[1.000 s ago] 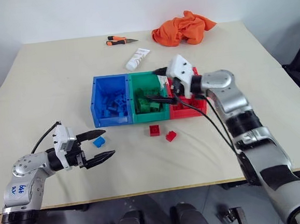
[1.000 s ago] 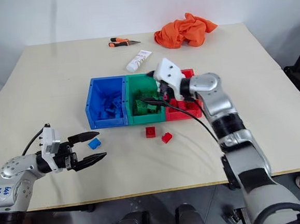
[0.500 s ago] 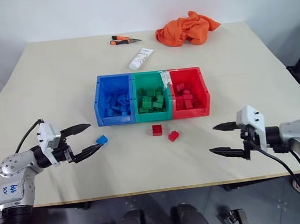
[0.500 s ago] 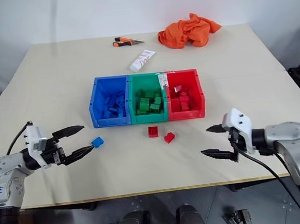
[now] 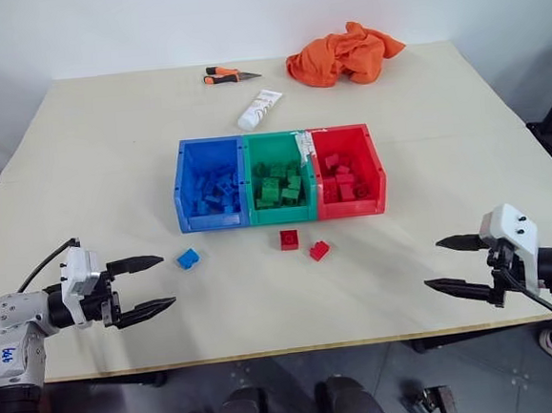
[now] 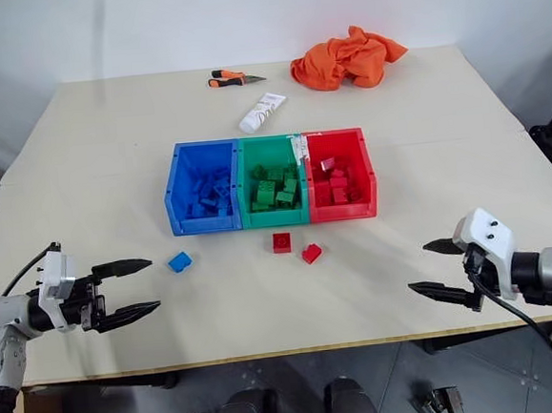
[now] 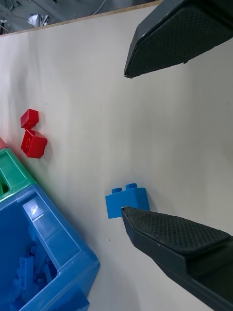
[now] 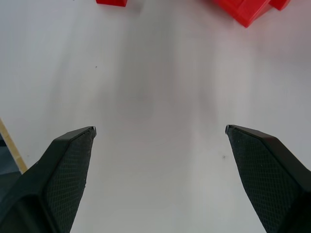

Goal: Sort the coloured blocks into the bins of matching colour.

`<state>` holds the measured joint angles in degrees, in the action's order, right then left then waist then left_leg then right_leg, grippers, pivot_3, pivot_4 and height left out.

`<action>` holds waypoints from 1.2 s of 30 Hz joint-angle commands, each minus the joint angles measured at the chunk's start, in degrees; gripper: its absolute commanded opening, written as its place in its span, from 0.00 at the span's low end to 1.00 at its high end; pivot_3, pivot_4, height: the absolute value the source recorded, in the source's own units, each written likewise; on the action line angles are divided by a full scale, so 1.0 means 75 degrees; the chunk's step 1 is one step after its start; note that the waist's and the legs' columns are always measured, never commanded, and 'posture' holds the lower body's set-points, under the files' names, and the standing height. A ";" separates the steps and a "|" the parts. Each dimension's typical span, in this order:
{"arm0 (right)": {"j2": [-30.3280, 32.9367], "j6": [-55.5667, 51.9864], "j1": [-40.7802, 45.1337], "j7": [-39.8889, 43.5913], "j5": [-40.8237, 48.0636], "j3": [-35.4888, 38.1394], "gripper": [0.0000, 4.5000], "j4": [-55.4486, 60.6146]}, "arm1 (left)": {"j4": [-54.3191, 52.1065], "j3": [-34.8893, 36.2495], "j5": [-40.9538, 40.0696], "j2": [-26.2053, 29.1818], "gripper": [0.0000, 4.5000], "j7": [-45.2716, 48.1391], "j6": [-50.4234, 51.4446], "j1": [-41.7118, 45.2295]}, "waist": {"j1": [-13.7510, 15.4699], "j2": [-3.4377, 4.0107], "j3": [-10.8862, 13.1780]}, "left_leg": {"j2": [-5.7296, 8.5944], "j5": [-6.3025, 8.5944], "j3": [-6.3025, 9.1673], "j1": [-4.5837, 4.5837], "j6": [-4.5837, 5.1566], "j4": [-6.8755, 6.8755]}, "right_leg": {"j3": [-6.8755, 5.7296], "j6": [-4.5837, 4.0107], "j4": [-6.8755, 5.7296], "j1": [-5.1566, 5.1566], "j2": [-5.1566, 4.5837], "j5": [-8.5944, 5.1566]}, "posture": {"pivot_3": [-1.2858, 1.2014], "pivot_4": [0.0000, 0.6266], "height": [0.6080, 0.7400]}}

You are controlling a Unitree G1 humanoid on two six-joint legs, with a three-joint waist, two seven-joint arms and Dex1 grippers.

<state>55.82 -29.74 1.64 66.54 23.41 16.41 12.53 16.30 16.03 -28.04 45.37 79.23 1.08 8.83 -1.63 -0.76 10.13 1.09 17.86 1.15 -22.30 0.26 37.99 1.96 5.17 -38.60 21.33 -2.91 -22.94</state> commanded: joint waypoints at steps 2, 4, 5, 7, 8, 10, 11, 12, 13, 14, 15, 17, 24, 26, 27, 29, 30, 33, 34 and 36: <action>-0.0737 0.0091 0.0810 -0.0487 -0.0008 -0.0943 0.99 0.0232 | -0.0126 -0.0068 -0.0002 0.0026 1.00 0.0019 -0.0068 0.0212 | -0.0041 -0.0002 0.0000 | -0.0004 -0.0001 0.0000 0.0000 -0.0001 0.0000 | 0.0000 0.0000 -0.0004 0.0003 0.0004 0.0000 | 0.52 0.24 1.00; -0.1376 0.0243 0.1434 -0.0760 -0.0227 -0.1664 0.99 0.0110 | -0.0297 -0.0110 -0.0066 -0.0047 1.00 -0.0074 0.0027 0.0260 | -0.0067 -0.0002 0.0000 | -0.0005 -0.0002 0.0000 0.0000 -0.0004 -0.0001 | -0.0001 0.0000 -0.0017 0.0011 0.0006 0.0000 | 0.52 0.24 1.00; -0.1799 0.0272 0.1828 -0.0968 -0.0386 -0.2058 0.99 -0.0048 | -0.0389 -0.0141 -0.0086 -0.0074 1.00 -0.0106 0.0082 0.0252 | -0.0081 -0.0001 0.0000 | -0.0006 -0.0005 -0.0001 0.0000 -0.0008 0.0000 | 0.0000 0.0000 -0.0021 0.0013 0.0008 0.0000 | 0.52 0.24 1.00; -0.2348 0.0378 0.2339 -0.1094 -0.0593 -0.2596 0.99 -0.0325 | -0.0473 -0.0196 -0.0079 -0.0091 1.00 -0.0110 0.0113 0.0253 | -0.0099 -0.0001 0.0001 | -0.0005 -0.0024 -0.0003 -0.0002 -0.0042 0.0003 | 0.0003 0.0000 -0.0032 0.0021 0.0007 0.0000 | 0.52 0.24 1.00; -0.2565 0.0478 0.2541 -0.1182 -0.0741 -0.2803 0.99 -0.0525 | -0.0522 -0.0193 -0.0087 -0.0097 1.00 -0.0136 0.0143 0.0244 | -0.0091 -0.0001 0.0000 | -0.0005 -0.0024 -0.0003 -0.0002 -0.0043 0.0003 | 0.0003 -0.0001 -0.0037 0.0024 0.0007 0.0000 | 0.52 0.24 1.00; -0.2866 0.0774 0.2891 -0.1229 -0.1007 -0.3161 0.99 -0.1004 | -0.0649 -0.0184 -0.0116 -0.0110 1.00 -0.0214 0.0219 0.0241 | -0.0063 -0.0001 0.0000 | -0.0004 -0.0024 -0.0002 -0.0004 -0.0044 0.0003 | -0.0001 0.0000 -0.0038 0.0027 0.0005 0.0000 | 0.52 0.24 1.00; -0.2972 0.0892 0.3036 -0.1241 -0.1111 -0.3297 0.99 -0.1225 | -0.0709 -0.0185 -0.0127 -0.0118 1.00 -0.0254 0.0255 0.0239 | -0.0031 -0.0002 0.0000 | -0.0004 -0.0023 -0.0002 -0.0004 -0.0043 0.0003 | -0.0003 0.0000 -0.0038 0.0027 0.0004 0.0000 | 0.52 0.24 1.00; -0.3134 0.1042 0.3226 -0.1267 -0.1223 -0.3432 0.99 -0.1541 | -0.0782 -0.0188 -0.0133 -0.0133 1.00 -0.0303 0.0286 0.0228 | -0.0008 -0.0002 0.0000 | 0.0000 -0.0022 -0.0002 -0.0005 -0.0040 0.0005 | -0.0006 0.0000 -0.0037 0.0027 -0.0001 0.0000 | 0.52 0.24 1.00; -0.3267 0.1216 0.3399 -0.1271 -0.1358 -0.3572 0.99 -0.1853 | -0.0849 -0.0185 -0.0139 -0.0146 1.00 -0.0343 0.0314 0.0212 | -0.0004 -0.0003 0.0000 | 0.0005 -0.0021 -0.0002 -0.0008 -0.0039 0.0005 | -0.0009 0.0000 -0.0036 0.0028 -0.0008 0.0000 | 0.52 0.24 1.00; -0.3355 0.1354 0.3519 -0.1266 -0.1474 -0.3671 0.99 -0.2094 | -0.0903 -0.0174 -0.0146 -0.0154 1.00 -0.0375 0.0339 0.0190 | -0.0006 -0.0003 0.0000 | 0.0007 -0.0020 -0.0001 -0.0008 -0.0038 0.0007 | -0.0011 0.0001 -0.0036 0.0028 -0.0011 0.0001 | 0.52 0.24 1.00; -0.3434 0.1507 0.3617 -0.1226 -0.1561 -0.3751 0.99 -0.2314 | -0.0971 -0.0155 -0.0154 -0.0164 1.00 -0.0410 0.0365 0.0152 | -0.0006 -0.0003 0.0000 | 0.0010 -0.0020 -0.0002 -0.0009 -0.0037 0.0007 | -0.0011 0.0001 -0.0034 0.0028 -0.0014 0.0001 | 0.52 0.24 1.00; -0.3512 0.1673 0.3721 -0.1131 -0.1657 -0.3860 0.99 -0.2568 | -0.1070 -0.0122 -0.0159 -0.0175 1.00 -0.0459 0.0411 0.0091 | -0.0010 -0.0003 0.0000 | 0.0011 -0.0020 -0.0001 -0.0008 -0.0038 0.0006 | -0.0014 0.0001 -0.0036 0.0029 -0.0014 0.0000 | 0.52 0.24 1.00; -0.3507 0.1805 0.3697 -0.0940 -0.1840 -0.4052 0.62 -0.2676 | -0.1440 -0.0073 -0.0205 -0.0197 1.00 -0.0685 0.0582 -0.0064 | -0.0033 -0.0002 0.0000 | 0.0008 -0.0021 -0.0001 -0.0006 -0.0039 0.0007 | -0.0016 0.0000 -0.0040 0.0030 -0.0013 0.0000 | 0.52 0.24 1.00; -0.3514 0.1827 0.3606 -0.0969 -0.1789 -0.3965 0.47 -0.2540 | -0.1495 -0.0079 -0.0216 -0.0204 1.00 -0.0730 0.0629 -0.0044 | -0.0029 -0.0002 0.0000 | 0.0008 -0.0021 -0.0002 -0.0005 -0.0039 0.0006 | -0.0017 0.0001 -0.0040 0.0030 -0.0012 0.0000 | 0.52 0.24 1.00; -0.3491 0.1834 0.3549 -0.0971 -0.1767 -0.3928 0.40 -0.2425 | -0.1523 -0.0089 -0.0223 -0.0215 1.00 -0.0757 0.0653 -0.0024 | -0.0025 -0.0003 0.0000 | 0.0008 -0.0021 -0.0002 -0.0006 -0.0040 0.0006 | -0.0017 0.0000 -0.0040 0.0030 -0.0012 0.0000 | 0.52 0.24 1.00; -0.3432 0.1754 0.3446 -0.0982 -0.1694 -0.3821 0.36 -0.2125 | -0.1549 -0.0121 -0.0228 -0.0229 1.00 -0.0787 0.0680 0.0019 | -0.0020 -0.0003 0.0000 | 0.0009 -0.0021 -0.0001 -0.0006 -0.0039 0.0006 | -0.0016 0.0001 -0.0040 0.0030 -0.0013 0.0000 | 0.52 0.24 1.00; -0.3396 0.1668 0.3401 -0.0998 -0.1629 -0.3738 0.36 -0.1936 | -0.1554 -0.0135 -0.0229 -0.0233 1.00 -0.0794 0.0688 0.0031 | -0.0019 -0.0003 0.0000 | 0.0009 -0.0021 -0.0002 -0.0006 -0.0039 0.0006 | -0.0017 0.0001 -0.0039 0.0029 -0.0013 0.0000 | 0.52 0.24 1.00; -0.3189 0.1228 0.3292 -0.1023 -0.1297 -0.3407 0.36 -0.1141 | -0.1532 -0.0167 -0.0228 -0.0240 1.00 -0.0792 0.0704 0.0077 | -0.0017 -0.0002 0.0000 | 0.0009 -0.0021 -0.0002 -0.0007 -0.0039 0.0006 | -0.0016 0.0001 -0.0039 0.0030 -0.0013 0.0000 | 0.52 0.24 1.00; -0.3117 0.1055 0.3291 -0.1041 -0.1193 -0.3312 0.36 -0.0926 | -0.1522 -0.0177 -0.0224 -0.0242 1.00 -0.0790 0.0706 0.0091 | -0.0020 -0.0002 0.0000 | 0.0009 -0.0021 -0.0002 -0.0009 -0.0039 0.0006 | -0.0016 0.0000 -0.0036 0.0030 -0.0013 0.0000 | 0.52 0.24 1.00; -0.2944 0.0686 0.3441 -0.1172 -0.0949 -0.2939 0.36 -0.0519 | -0.1476 -0.0210 -0.0215 -0.0244 1.00 -0.0780 0.0713 0.0147 | -0.0018 -0.0002 0.0000 | 0.0009 -0.0021 -0.0002 -0.0008 -0.0039 0.0006 | -0.0016 0.0001 -0.0036 0.0030 -0.0013 0.0000 | 0.52 0.24 1.00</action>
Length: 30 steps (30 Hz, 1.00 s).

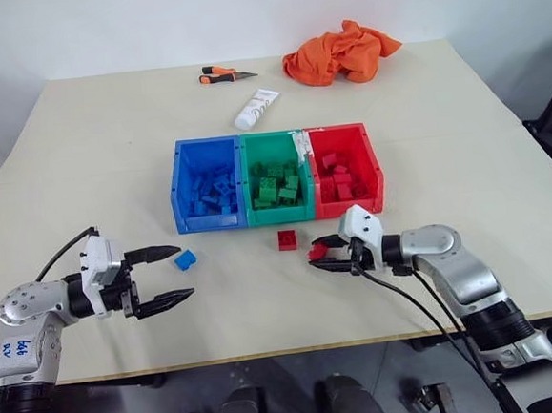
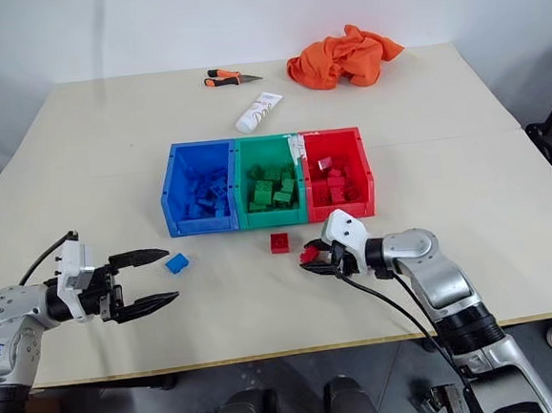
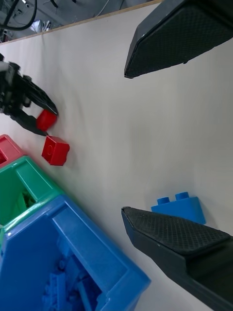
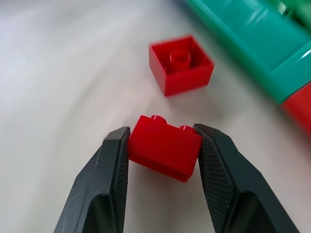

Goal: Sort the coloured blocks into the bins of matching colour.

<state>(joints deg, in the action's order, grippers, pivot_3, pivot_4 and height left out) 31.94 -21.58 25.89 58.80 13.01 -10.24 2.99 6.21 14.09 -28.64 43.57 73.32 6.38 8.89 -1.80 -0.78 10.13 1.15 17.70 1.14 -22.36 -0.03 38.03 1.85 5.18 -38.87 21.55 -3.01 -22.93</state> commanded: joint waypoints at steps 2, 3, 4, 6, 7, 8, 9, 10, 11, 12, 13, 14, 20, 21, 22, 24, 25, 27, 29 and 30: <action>0.0431 -0.0467 0.0605 -0.0364 0.0478 0.1049 0.36 0.0763 | -0.0029 -0.0033 -0.0104 -0.0023 1.00 0.0036 0.0008 0.0274 | 0.0014 0.0000 0.0000 | 0.0000 0.0000 0.0001 0.0000 0.0000 0.0000 | 0.0000 0.0000 -0.0001 0.0000 0.0000 0.0000 | 0.52 0.24 1.00; 0.0496 -0.0407 0.0839 -0.0444 0.0415 0.1157 0.36 0.0594 | 0.0029 -0.0089 -0.0079 -0.0045 1.00 0.0038 0.0009 0.0362 | 0.0013 0.0000 0.0000 | 0.0001 0.0000 0.0000 0.0000 0.0000 0.0001 | 0.0000 0.0000 0.0000 0.0000 -0.0001 0.0000 | 0.52 0.24 1.00; 0.0511 -0.0344 0.1023 -0.0521 0.0354 0.1204 0.36 0.0395 | 0.0085 -0.0142 -0.0063 -0.0064 1.00 0.0058 -0.0004 0.0439 | 0.0008 0.0000 0.0000 | 0.0002 -0.0001 0.0000 0.0000 -0.0001 0.0002 | 0.0001 0.0000 -0.0001 0.0000 -0.0001 0.0000 | 0.52 0.24 1.00; 0.0488 -0.0140 0.1379 -0.0639 0.0242 0.1260 0.36 -0.0094 | 0.0180 -0.0236 -0.0039 -0.0110 1.00 0.0070 -0.0019 0.0594 | 0.0000 -0.0001 0.0000 | 0.0001 -0.0001 0.0000 0.0005 -0.0001 0.0000 | 0.0000 0.0000 -0.0003 -0.0001 0.0000 0.0000 | 0.52 0.24 1.00; 0.0466 -0.0019 0.1534 -0.0713 0.0158 0.1269 0.36 -0.0363 | 0.0225 -0.0271 -0.0025 -0.0130 1.00 0.0064 -0.0022 0.0661 | -0.0006 -0.0001 0.0000 | 0.0000 -0.0001 0.0001 0.0006 -0.0002 -0.0002 | 0.0000 0.0000 -0.0003 -0.0001 0.0001 0.0000 | 0.52 0.24 1.00; 0.0436 0.0131 0.1737 -0.0831 0.0021 0.1256 0.44 -0.0753 | 0.0267 -0.0307 -0.0012 -0.0152 1.00 0.0076 -0.0036 0.0719 | -0.0007 -0.0001 0.0000 | 0.0000 -0.0001 0.0000 0.0005 -0.0002 -0.0004 | 0.0000 0.0000 -0.0002 0.0000 0.0001 0.0000 | 0.52 0.24 1.00; 0.0405 0.0317 0.1941 -0.0953 -0.0130 0.1229 0.53 -0.1185 | 0.0307 -0.0342 0.0001 -0.0169 1.00 0.0084 -0.0048 0.0772 | -0.0013 -0.0001 0.0000 | 0.0000 -0.0001 0.0000 0.0005 -0.0002 -0.0005 | 0.0000 0.0000 -0.0002 0.0000 0.0001 0.0000 | 0.52 0.24 1.00; 0.0386 0.0470 0.2089 -0.1000 -0.0232 0.1194 0.58 -0.1516 | 0.0340 -0.0373 0.0012 -0.0183 1.00 0.0089 -0.0065 0.0812 | -0.0011 -0.0001 0.0000 | 0.0001 -0.0001 -0.0001 0.0004 -0.0001 -0.0004 | 0.0000 0.0000 -0.0002 0.0000 0.0000 0.0000 | 0.52 0.24 1.00; 0.0368 0.0597 0.2208 -0.1001 -0.0297 0.1162 0.66 -0.1781 | 0.0376 -0.0402 0.0021 -0.0195 1.00 0.0096 -0.0088 0.0857 | -0.0011 -0.0001 0.0000 | 0.0002 -0.0001 -0.0004 0.0001 -0.0001 -0.0004 | 0.0001 0.0000 0.0000 0.0002 -0.0001 0.0000 | 0.52 0.24 1.00; 0.0336 0.0755 0.2300 -0.0995 -0.0355 0.1130 0.73 -0.1987 | 0.0406 -0.0424 0.0029 -0.0204 1.00 0.0099 -0.0101 0.0896 | -0.0014 -0.0001 0.0000 | 0.0002 0.0000 -0.0004 0.0001 0.0000 -0.0003 | 0.0001 0.0000 -0.0002 0.0003 -0.0001 0.0000 | 0.52 0.24 1.00; 0.0302 0.0874 0.2369 -0.0996 -0.0405 0.1105 0.81 -0.2132 | 0.0427 -0.0436 0.0036 -0.0209 1.00 0.0103 -0.0115 0.0922 | -0.0017 -0.0001 0.0000 | 0.0002 0.0000 -0.0005 -0.0001 0.0000 -0.0003 | 0.0001 0.0000 -0.0001 0.0005 -0.0001 0.0000 | 0.52 0.24 1.00; 0.0268 0.0990 0.2417 -0.0974 -0.0430 0.1090 0.89 -0.2205 | 0.0437 -0.0442 0.0040 -0.0213 1.00 0.0110 -0.0125 0.0942 | -0.0025 0.0000 0.0000 | 0.0002 0.0000 -0.0005 -0.0003 0.0000 -0.0004 | 0.0000 0.0000 -0.0003 0.0006 -0.0001 0.0000 | 0.52 0.24 1.00; 0.0480 0.0932 0.2068 -0.0504 -0.0178 0.1177 0.99 -0.1417 | 0.0343 -0.0389 0.0020 -0.0225 1.00 0.0105 -0.0116 0.0859 | -0.0036 0.0000 0.0000 | 0.0000 -0.0001 -0.0005 -0.0004 0.0000 -0.0002 | -0.0001 0.0000 -0.0005 0.0006 0.0000 0.0000 | 0.52 0.24 1.00; 0.0539 0.0856 0.1962 -0.0415 -0.0104 0.1218 0.99 -0.1223 | 0.0333 -0.0382 0.0016 -0.0225 1.00 0.0101 -0.0110 0.0849 | -0.0024 0.0000 0.0000 | 0.0000 0.0000 -0.0005 -0.0004 0.0000 -0.0002 | -0.0001 0.0000 -0.0005 0.0006 0.0000 0.0000 | 0.52 0.24 1.00; 0.0623 0.0767 0.1809 -0.0318 -0.0016 0.1258 0.99 -0.0984 | 0.0309 -0.0369 0.0005 -0.0219 1.00 0.0102 -0.0101 0.0820 | -0.0015 0.0000 0.0000 | 0.0000 0.0000 -0.0004 -0.0004 -0.0001 -0.0002 | -0.0001 0.0000 -0.0005 0.0006 -0.0001 0.0000 | 0.52 0.24 1.00; 0.1033 0.0507 0.1114 0.0105 0.0301 0.1395 0.99 -0.0197 | 0.0272 -0.0344 -0.0015 -0.0205 1.00 0.0106 -0.0081 0.0761 | 0.0017 0.0000 0.0000 | 0.0001 0.0000 -0.0004 -0.0006 0.0000 -0.0002 | -0.0001 0.0000 -0.0004 0.0005 -0.0001 0.0000 | 0.52 0.24 1.00; 0.1267 0.0381 0.0694 0.0290 0.0476 0.1514 0.99 0.0207 | 0.0259 -0.0334 -0.0022 -0.0193 1.00 0.0113 -0.0070 0.0739 | 0.0056 -0.0001 0.0000 | 0.0000 0.0000 -0.0003 -0.0006 0.0001 -0.0002 | -0.0002 0.0000 -0.0004 0.0003 -0.0001 0.0000 | 0.52 0.24 1.00; 0.1622 0.0218 0.0051 0.0473 0.0762 0.1766 0.99 0.0770 | 0.0245 -0.0318 -0.0030 -0.0184 1.00 0.0109 -0.0051 0.0726 | 0.0073 -0.0001 0.0000 | 0.0002 0.0003 0.0006 -0.0009 0.0005 -0.0001 | -0.0007 0.0001 0.0005 0.0000 -0.0004 0.0000 | 0.52 0.24 1.00; 0.2033 0.0083 -0.0814 0.0681 0.1060 0.2255 0.99 0.1236 | 0.0270 -0.0307 -0.0021 -0.0168 1.00 0.0106 -0.0038 0.0739 | 0.0071 -0.0001 0.0000 | 0.0004 0.0004 0.0004 -0.0016 0.0007 0.0003 | -0.0006 0.0002 0.0019 -0.0006 -0.0006 0.0001 | 0.52 0.24 1.00; 0.2299 0.0088 -0.1370 0.0856 0.1148 0.2563 0.99 0.1405 | 0.0283 -0.0296 -0.0019 -0.0159 1.00 0.0100 -0.0027 0.0741 | 0.0086 -0.0001 0.0000 | 0.0004 0.0005 0.0003 -0.0016 0.0009 0.0004 | -0.0006 0.0002 0.0025 -0.0008 -0.0006 0.0001 | 0.52 0.24 1.00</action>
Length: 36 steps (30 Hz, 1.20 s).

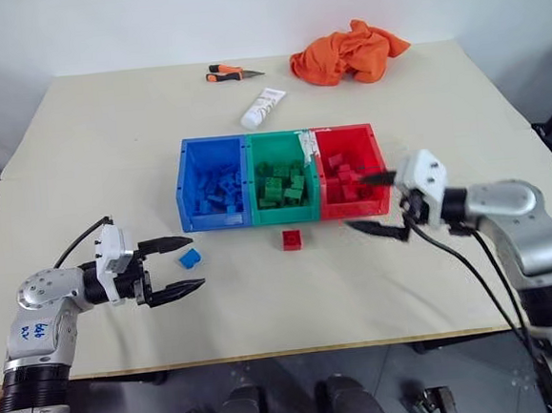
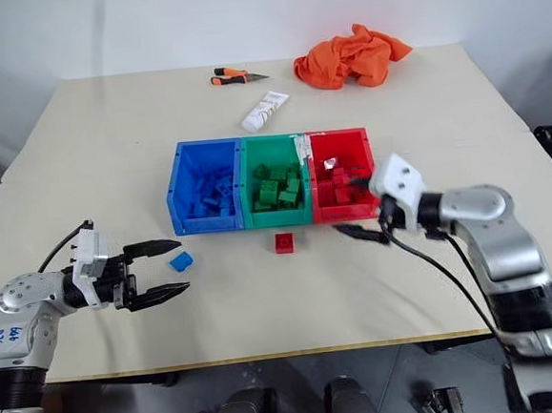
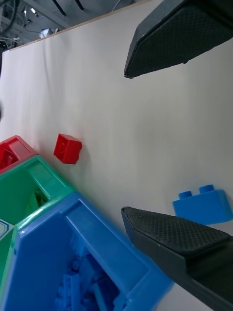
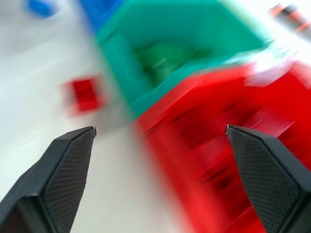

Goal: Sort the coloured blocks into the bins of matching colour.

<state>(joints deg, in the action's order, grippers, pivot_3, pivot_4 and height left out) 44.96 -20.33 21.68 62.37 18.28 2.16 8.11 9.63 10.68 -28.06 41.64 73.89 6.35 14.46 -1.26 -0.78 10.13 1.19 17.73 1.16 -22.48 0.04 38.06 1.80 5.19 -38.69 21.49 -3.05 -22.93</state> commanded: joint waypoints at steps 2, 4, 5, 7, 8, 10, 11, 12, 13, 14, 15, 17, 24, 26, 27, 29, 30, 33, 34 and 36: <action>0.0989 -0.0078 -0.1703 0.0630 0.0574 0.1471 0.99 0.0902 | -0.0146 0.0182 -0.0098 0.0123 1.00 0.0029 -0.0009 -0.0007 | 0.0007 0.0000 0.0000 | 0.0000 0.0001 0.0000 0.0005 0.0002 0.0000 | -0.0001 0.0000 0.0006 -0.0009 0.0001 0.0000 | 0.52 0.24 1.00; 0.1285 -0.0071 -0.2482 0.0800 0.0664 0.2038 0.99 0.0937 | -0.0098 0.0208 -0.0098 0.0148 1.00 0.0039 0.0002 -0.0002 | -0.0003 -0.0002 0.0001 | 0.0000 0.0002 -0.0001 0.0007 0.0003 -0.0002 | 0.0001 0.0000 0.0010 -0.0013 0.0001 0.0000 | 0.52 0.24 1.00; 0.1416 -0.0038 -0.2840 0.0895 0.0663 0.2277 0.99 0.0929 | -0.0073 0.0216 -0.0094 0.0153 1.00 0.0041 0.0005 0.0006 | -0.0028 -0.0001 0.0001 | -0.0001 0.0002 -0.0002 0.0012 0.0004 -0.0001 | 0.0001 0.0000 0.0009 -0.0018 0.0003 0.0000 | 0.52 0.24 1.00; 0.1593 0.0032 -0.3377 0.1028 0.0627 0.2660 0.99 0.0872 | -0.0008 0.0221 -0.0074 0.0162 1.00 0.0042 -0.0001 0.0039 | -0.0060 -0.0001 0.0001 | -0.0003 0.0001 -0.0005 0.0019 0.0003 -0.0001 | 0.0006 0.0000 0.0006 -0.0022 0.0007 0.0000 | 0.52 0.24 1.00; 0.1634 0.0044 -0.3492 0.1038 0.0632 0.2741 0.99 0.0869 | 0.0010 0.0220 -0.0068 0.0163 1.00 0.0041 -0.0004 0.0050 | -0.0074 -0.0002 0.0001 | -0.0004 0.0001 -0.0007 0.0021 0.0002 -0.0003 | 0.0009 0.0000 0.0005 -0.0022 0.0009 0.0000 | 0.52 0.24 1.00; 0.1615 -0.0011 -0.3419 0.0920 0.0669 0.2675 0.99 0.0950 | 0.0050 0.0214 -0.0055 0.0167 1.00 0.0037 -0.0008 0.0089 | -0.0093 -0.0001 0.0001 | -0.0012 0.0000 -0.0013 0.0027 0.0002 -0.0003 | 0.0015 0.0000 0.0004 -0.0023 0.0018 0.0000 | 0.52 0.24 1.00; 0.1575 -0.0070 -0.3312 0.0838 0.0690 0.2574 0.99 0.1024 | 0.0060 0.0205 -0.0047 0.0163 1.00 0.0031 -0.0010 0.0109 | -0.0093 -0.0001 0.0001 | -0.0014 0.0001 -0.0014 0.0030 0.0002 -0.0003 | 0.0016 0.0000 0.0001 -0.0024 0.0020 0.0000 | 0.52 0.24 1.00; 0.1516 -0.0117 -0.3185 0.0773 0.0718 0.2416 0.99 0.1119 | 0.0058 0.0192 -0.0042 0.0153 1.00 0.0020 -0.0004 0.0131 | -0.0089 -0.0001 0.0001 | -0.0015 0.0000 -0.0014 0.0033 0.0003 -0.0003 | 0.0016 -0.0001 -0.0003 -0.0025 0.0021 0.0000 | 0.52 0.24 1.00; 0.1478 -0.0147 -0.3104 0.0736 0.0736 0.2310 0.99 0.1179 | 0.0054 0.0183 -0.0038 0.0146 1.00 0.0012 0.0000 0.0144 | -0.0083 -0.0001 0.0001 | -0.0015 0.0000 -0.0014 0.0034 0.0003 -0.0002 | 0.0017 -0.0001 -0.0005 -0.0025 0.0020 0.0000 | 0.52 0.24 1.00; 0.1371 -0.0204 -0.2965 0.0669 0.0780 0.2099 0.99 0.1292 | 0.0044 0.0175 -0.0040 0.0137 1.00 0.0007 0.0004 0.0159 | -0.0068 -0.0001 0.0001 | -0.0015 -0.0001 -0.0014 0.0035 0.0003 -0.0002 | 0.0018 -0.0001 -0.0006 -0.0025 0.0020 0.0000 | 0.52 0.24 1.00; 0.1247 -0.0276 -0.2810 0.0576 0.0807 0.1843 0.99 0.1410 | 0.0033 0.0171 -0.0042 0.0131 1.00 0.0006 0.0006 0.0167 | -0.0061 -0.0002 0.0001 | -0.0015 -0.0001 -0.0012 0.0035 0.0003 -0.0001 | 0.0017 -0.0001 -0.0006 -0.0025 0.0020 0.0000 | 0.52 0.24 1.00; 0.1003 -0.0426 -0.2499 0.0376 0.0827 0.1379 0.99 0.1574 | 0.0000 0.0169 -0.0053 0.0129 1.00 0.0013 0.0011 0.0164 | -0.0046 -0.0003 0.0001 | -0.0016 -0.0004 -0.0011 0.0034 -0.0003 -0.0001 | 0.0015 -0.0001 -0.0004 -0.0025 0.0020 0.0000 | 0.52 0.24 1.00; 0.0051 -0.0665 -0.1447 -0.0236 0.0652 -0.0009 0.99 0.1663 | -0.0267 0.0262 -0.0197 0.0192 1.00 0.0142 0.0099 -0.0027 | -0.0042 -0.0003 0.0001 | -0.0010 -0.0003 -0.0012 0.0020 -0.0002 -0.0002 | 0.0013 0.0001 0.0001 -0.0011 0.0010 0.0001 | 0.52 0.24 1.00; -0.0194 -0.0676 -0.1192 -0.0424 0.0514 -0.0333 0.99 0.1553 | -0.0276 0.0298 -0.0208 0.0217 1.00 0.0182 0.0095 -0.0065 | -0.0042 -0.0003 0.0001 | -0.0010 -0.0003 -0.0011 0.0018 -0.0003 -0.0003 | 0.0012 0.0001 0.0001 -0.0007 0.0010 0.0001 | 0.52 0.24 1.00; -0.0292 -0.0671 -0.1084 -0.0514 0.0430 -0.0465 0.99 0.1469 | -0.0282 0.0305 -0.0206 0.0224 1.00 0.0186 0.0098 -0.0072 | -0.0045 -0.0004 0.0001 | -0.0010 -0.0003 -0.0010 0.0018 -0.0003 -0.0003 | 0.0011 0.0001 0.0001 -0.0007 0.0010 0.0001 | 0.52 0.24 1.00; -0.0850 -0.0586 -0.0752 -0.0852 0.0189 -0.0910 0.99 0.1044 | -0.0277 0.0348 -0.0182 0.0237 1.00 0.0152 0.0046 -0.0122 | -0.0056 -0.0005 0.0000 | -0.0010 -0.0003 -0.0010 0.0019 -0.0003 -0.0003 | 0.0012 0.0001 0.0001 -0.0006 0.0010 0.0001 | 0.52 0.24 1.00; -0.1087 -0.0552 -0.0631 -0.0994 0.0103 -0.1063 0.99 0.0867 | -0.0281 0.0368 -0.0176 0.0235 1.00 0.0132 0.0023 -0.0151 | -0.0070 -0.0006 -0.0001 | -0.0011 -0.0003 -0.0010 0.0019 -0.0004 -0.0003 | 0.0012 0.0001 -0.0003 -0.0005 0.0011 0.0001 | 0.52 0.24 1.00; -0.1679 -0.0218 -0.0259 -0.1170 -0.0242 -0.1524 0.99 0.0307 | -0.0362 0.0404 -0.0174 0.0188 1.00 0.0062 0.0011 -0.0279 | -0.0072 -0.0006 -0.0001 | -0.0011 -0.0005 -0.0011 0.0021 -0.0007 -0.0005 | 0.0011 0.0001 -0.0019 0.0003 0.0012 0.0001 | 0.52 0.24 1.00; -0.1811 -0.0147 -0.0143 -0.1205 -0.0348 -0.1638 0.99 0.0159 | -0.0388 0.0411 -0.0171 0.0175 1.00 0.0055 0.0005 -0.0313 | -0.0068 -0.0005 0.0000 | -0.0011 -0.0005 -0.0011 0.0021 -0.0008 -0.0005 | 0.0010 0.0001 -0.0022 0.0006 0.0011 0.0001 | 0.52 0.24 1.00; -0.2070 -0.0050 0.0105 -0.1252 -0.0460 -0.1811 0.99 -0.0104 | -0.0469 0.0428 -0.0181 0.0149 1.00 0.0003 0.0027 -0.0370 | -0.0065 -0.0005 0.0000 | -0.0009 -0.0005 -0.0011 0.0018 -0.0007 -0.0003 | 0.0010 0.0001 -0.0023 0.0008 0.0009 0.0001 | 0.52 0.24 1.00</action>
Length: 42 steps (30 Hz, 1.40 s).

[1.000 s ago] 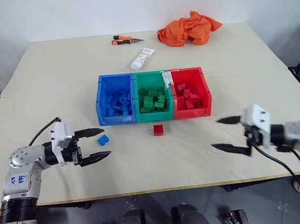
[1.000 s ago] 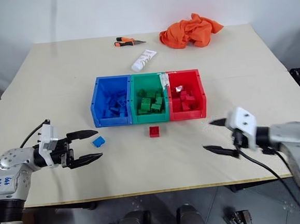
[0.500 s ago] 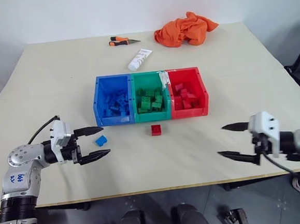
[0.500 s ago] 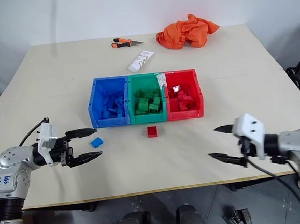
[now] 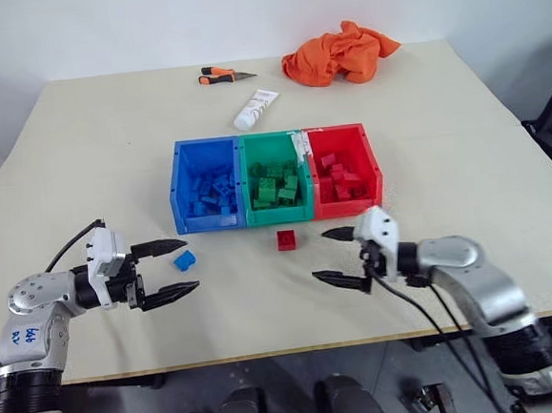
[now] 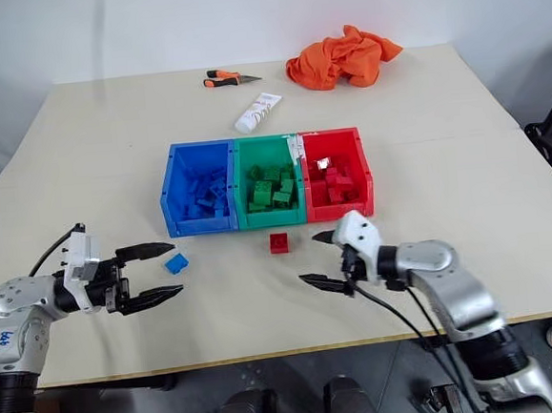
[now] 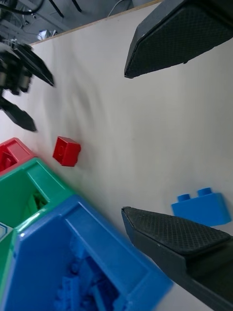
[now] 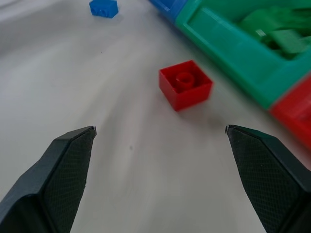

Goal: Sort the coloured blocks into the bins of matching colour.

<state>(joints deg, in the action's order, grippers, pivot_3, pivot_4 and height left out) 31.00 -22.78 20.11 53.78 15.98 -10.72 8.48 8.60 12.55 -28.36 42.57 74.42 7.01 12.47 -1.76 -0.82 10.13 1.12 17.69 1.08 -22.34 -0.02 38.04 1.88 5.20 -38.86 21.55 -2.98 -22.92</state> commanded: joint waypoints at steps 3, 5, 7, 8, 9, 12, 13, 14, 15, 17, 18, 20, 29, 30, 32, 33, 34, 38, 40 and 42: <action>-0.0620 0.0456 0.0703 -0.0233 -0.0333 -0.0265 0.99 -0.0712 | -0.0468 0.0216 -0.0164 0.0005 1.00 -0.0143 -0.0043 -0.0234 | 0.0000 -0.0001 0.0000 | 0.0004 0.0000 0.0000 0.0001 0.0000 0.0001 | -0.0002 0.0000 -0.0001 -0.0001 -0.0004 0.0000 | 0.52 0.24 1.00; -0.0786 0.0630 0.0870 -0.0243 -0.0452 -0.0349 0.99 -0.1043 | -0.0554 0.0230 -0.0173 -0.0010 1.00 -0.0190 -0.0034 -0.0309 | -0.0002 0.0000 0.0000 | 0.0003 0.0000 0.0001 0.0002 0.0000 0.0001 | -0.0004 0.0000 -0.0003 0.0000 -0.0004 0.0000 | 0.52 0.24 1.00; -0.0958 0.0776 0.1043 -0.0248 -0.0550 -0.0414 0.99 -0.1371 | -0.0636 0.0241 -0.0188 -0.0026 1.00 -0.0247 -0.0011 -0.0367 | -0.0002 -0.0001 0.0000 | 0.0004 0.0000 0.0001 0.0002 0.0000 0.0000 | -0.0005 0.0000 -0.0005 0.0001 -0.0004 0.0000 | 0.52 0.24 1.00; -0.1043 0.0847 0.1125 -0.0247 -0.0595 -0.0438 0.99 -0.1532 | -0.0676 0.0247 -0.0196 -0.0034 1.00 -0.0276 -0.0002 -0.0394 | -0.0004 -0.0001 0.0000 | 0.0004 0.0000 0.0001 0.0002 0.0000 0.0001 | -0.0006 0.0000 -0.0005 0.0001 -0.0004 0.0000 | 0.52 0.24 1.00; -0.1129 0.0912 0.1209 -0.0244 -0.0644 -0.0461 0.99 -0.1705 | -0.0717 0.0253 -0.0205 -0.0038 1.00 -0.0303 0.0009 -0.0426 | -0.0004 -0.0001 0.0000 | 0.0004 0.0000 0.0000 0.0001 0.0000 0.0001 | -0.0005 0.0000 -0.0005 0.0001 -0.0005 0.0000 | 0.52 0.24 1.00; -0.1336 0.1131 0.1408 -0.0225 -0.0761 -0.0517 0.99 -0.2150 | -0.0820 0.0273 -0.0239 -0.0041 1.00 -0.0372 0.0019 -0.0513 | -0.0014 0.0000 0.0000 | 0.0004 0.0000 0.0001 0.0002 0.0000 0.0000 | -0.0007 0.0000 -0.0006 0.0001 -0.0004 0.0000 | 0.52 0.24 1.00; -0.1374 0.1188 0.1446 -0.0212 -0.0779 -0.0522 0.99 -0.2241 | -0.0842 0.0275 -0.0249 -0.0042 1.00 -0.0394 0.0024 -0.0528 | -0.0028 0.0000 0.0000 | 0.0004 0.0000 0.0001 0.0002 -0.0001 0.0000 | -0.0007 0.0000 -0.0008 0.0002 -0.0004 0.0000 | 0.52 0.24 1.00; -0.1416 0.1244 0.1489 -0.0206 -0.0798 -0.0527 0.99 -0.2338 | -0.0863 0.0279 -0.0258 -0.0045 1.00 -0.0420 0.0029 -0.0543 | -0.0031 0.0000 0.0000 | 0.0004 0.0000 0.0001 0.0003 -0.0001 0.0000 | -0.0007 0.0000 -0.0009 0.0003 -0.0004 0.0000 | 0.52 0.24 1.00; -0.1462 0.1297 0.1535 -0.0207 -0.0821 -0.0534 0.99 -0.2439 | -0.0878 0.0285 -0.0262 -0.0046 1.00 -0.0436 0.0032 -0.0557 | -0.0032 0.0000 0.0000 | 0.0004 0.0000 0.0001 0.0002 -0.0001 0.0000 | -0.0007 0.0000 -0.0010 0.0003 -0.0004 0.0000 | 0.52 0.24 1.00; -0.1584 0.1425 0.1621 -0.0189 -0.0854 -0.0571 0.99 -0.2636 | -0.0930 0.0294 -0.0271 -0.0054 1.00 -0.0470 0.0033 -0.0604 | -0.0035 0.0000 0.0000 | 0.0004 -0.0001 0.0001 0.0002 -0.0001 0.0000 | -0.0007 0.0000 -0.0010 0.0003 -0.0004 0.0000 | 0.52 0.24 1.00; -0.1643 0.1480 0.1629 -0.0147 -0.0855 -0.0598 0.99 -0.2685 | -0.0968 0.0298 -0.0279 -0.0062 1.00 -0.0494 0.0039 -0.0630 | -0.0040 0.0000 0.0000 | 0.0004 -0.0001 0.0001 0.0002 -0.0002 0.0001 | -0.0007 0.0000 -0.0010 0.0003 -0.0004 0.0000 | 0.52 0.24 1.00; -0.1716 0.1537 0.1566 -0.0065 -0.0837 -0.0614 0.96 -0.2698 | -0.1019 0.0303 -0.0288 -0.0074 1.00 -0.0529 0.0041 -0.0675 | -0.0050 0.0000 0.0000 | 0.0003 -0.0001 0.0001 0.0004 -0.0003 0.0001 | -0.0008 0.0000 -0.0014 0.0003 -0.0003 0.0000 | 0.52 0.24 1.00; -0.1419 0.1117 0.0998 0.0299 -0.0374 -0.0348 0.35 -0.1279 | -0.1098 0.0304 -0.0314 -0.0104 1.00 -0.0588 0.0033 -0.0773 | -0.0042 0.0000 0.0000 | 0.0004 -0.0001 0.0001 0.0003 -0.0003 0.0000 | -0.0009 0.0000 -0.0011 0.0003 -0.0005 0.0000 | 0.52 0.24 1.00; -0.1342 0.1000 0.0935 0.0323 -0.0288 -0.0301 0.35 -0.1031 | -0.1083 0.0295 -0.0311 -0.0106 1.00 -0.0589 0.0028 -0.0763 | -0.0036 0.0000 0.0000 | 0.0004 -0.0001 0.0001 0.0003 -0.0002 0.0000 | -0.0009 0.0000 -0.0012 0.0003 -0.0005 0.0000 | 0.52 0.24 1.00; -0.1151 0.0649 0.0841 0.0303 -0.0045 -0.0116 0.35 -0.0484 | -0.1038 0.0275 -0.0307 -0.0113 1.00 -0.0576 0.0021 -0.0727 | -0.0025 0.0000 0.0000 | 0.0004 -0.0001 0.0001 0.0003 -0.0002 -0.0001 | -0.0009 0.0000 -0.0011 0.0003 -0.0005 0.0000 | 0.52 0.24 1.00; -0.1037 0.0480 0.0796 0.0241 0.0063 0.0027 0.35 -0.0217 | -0.1011 0.0255 -0.0299 -0.0125 1.00 -0.0575 0.0019 -0.0702 | -0.0018 0.0000 0.0000 | 0.0004 0.0000 0.0001 0.0003 -0.0002 0.0000 | -0.0008 0.0000 -0.0009 0.0002 -0.0005 0.0000 | 0.52 0.24 1.00; -0.0958 0.0344 0.0767 0.0190 0.0138 0.0126 0.35 -0.0023 | -0.0989 0.0242 -0.0294 -0.0131 1.00 -0.0572 0.0019 -0.0681 | -0.0008 0.0000 0.0000 | 0.0004 0.0000 0.0001 0.0002 -0.0002 -0.0001 | -0.0008 0.0000 -0.0007 0.0002 -0.0005 0.0000 | 0.52 0.24 1.00; -0.0426 -0.0141 0.0789 -0.0067 0.0391 0.0776 0.35 0.0642 | -0.0859 0.0155 -0.0259 -0.0171 1.00 -0.0538 0.0019 -0.0506 | 0.0011 0.0000 0.0000 | 0.0004 0.0000 0.0002 0.0002 -0.0001 -0.0001 | -0.0008 0.0000 -0.0006 0.0001 -0.0006 0.0000 | 0.52 0.24 1.00; -0.0218 -0.0239 0.0934 -0.0206 0.0447 0.1110 0.35 0.0605 | -0.0773 0.0125 -0.0238 -0.0179 1.00 -0.0502 0.0004 -0.0424 | 0.0010 0.0000 0.0000 | 0.0005 0.0001 0.0001 0.0002 -0.0001 -0.0001 | -0.0007 0.0000 -0.0003 -0.0001 -0.0007 0.0000 | 0.52 0.24 1.00; 0.0017 -0.0259 0.1095 -0.0269 0.0445 0.1383 0.35 0.0447 | -0.0704 0.0087 -0.0215 -0.0190 1.00 -0.0464 -0.0024 -0.0358 | -0.0002 0.0000 0.0000 | 0.0005 0.0001 0.0001 0.0002 0.0000 -0.0002 | -0.0006 0.0000 -0.0002 -0.0001 -0.0007 0.0000 | 0.52 0.24 1.00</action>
<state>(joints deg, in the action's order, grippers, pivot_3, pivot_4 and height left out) 29.84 -24.68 26.76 52.51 18.35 -3.33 11.09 3.21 12.84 -29.30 41.24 70.42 7.45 9.12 -1.78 -0.82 10.13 1.15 17.70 1.08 -22.32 -0.02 38.02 1.84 5.20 -38.88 21.55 -3.04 -22.92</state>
